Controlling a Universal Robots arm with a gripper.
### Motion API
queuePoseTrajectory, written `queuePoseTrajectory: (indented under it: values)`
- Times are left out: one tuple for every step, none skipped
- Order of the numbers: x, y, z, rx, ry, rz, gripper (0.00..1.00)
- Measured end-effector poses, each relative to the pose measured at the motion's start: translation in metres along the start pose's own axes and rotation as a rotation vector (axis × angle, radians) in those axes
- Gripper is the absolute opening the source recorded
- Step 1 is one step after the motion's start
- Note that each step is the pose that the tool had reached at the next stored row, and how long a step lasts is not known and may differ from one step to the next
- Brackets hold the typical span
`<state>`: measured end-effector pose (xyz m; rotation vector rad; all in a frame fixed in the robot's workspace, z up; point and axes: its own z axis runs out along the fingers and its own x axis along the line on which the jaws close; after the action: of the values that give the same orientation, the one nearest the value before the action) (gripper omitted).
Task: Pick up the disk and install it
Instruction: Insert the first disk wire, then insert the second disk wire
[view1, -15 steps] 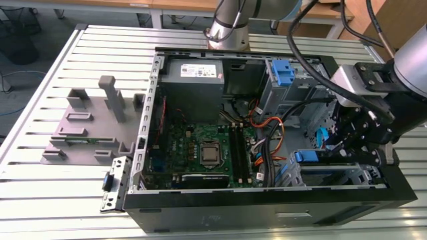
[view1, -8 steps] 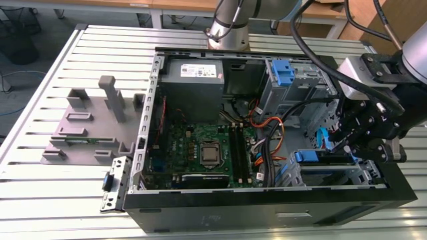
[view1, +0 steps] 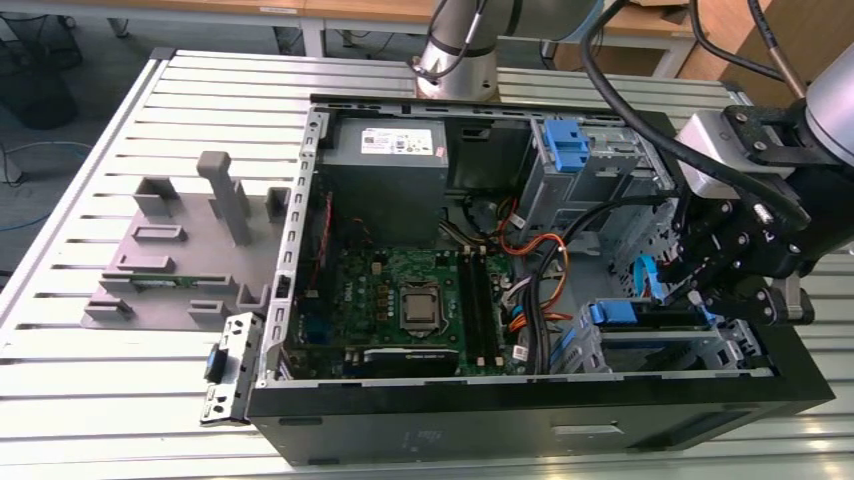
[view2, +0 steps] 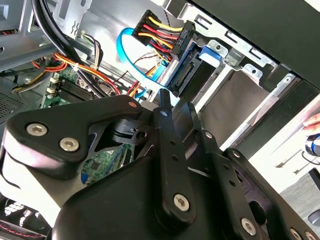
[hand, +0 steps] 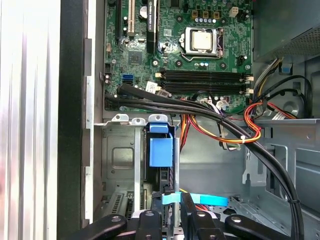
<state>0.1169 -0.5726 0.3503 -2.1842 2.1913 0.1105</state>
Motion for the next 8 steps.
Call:
queuePoseTrajectory:
  values:
    - [0.0000, 0.0000, 0.0000, 0.0000, -0.0001, 0.000, 0.29]
    - [0.0000, -0.0003, 0.0000, 0.0000, 0.0000, 0.000, 0.29]
    - [0.0001, -0.0012, -0.0001, -0.0001, 0.0001, 0.000, 0.29]
    - [0.0001, -0.0028, -0.0001, 0.0000, 0.0000, 0.000, 0.29]
    - [0.0000, -0.0042, -0.0001, 0.0000, 0.0000, 0.000, 0.29]
    - [-0.0001, -0.0052, -0.0002, 0.0000, 0.0001, 0.000, 0.29]
    - [-0.0001, -0.0053, -0.0001, 0.0000, 0.0000, 0.000, 0.29]
    - [0.0000, -0.0057, -0.0001, 0.0000, 0.0000, 0.000, 0.29]
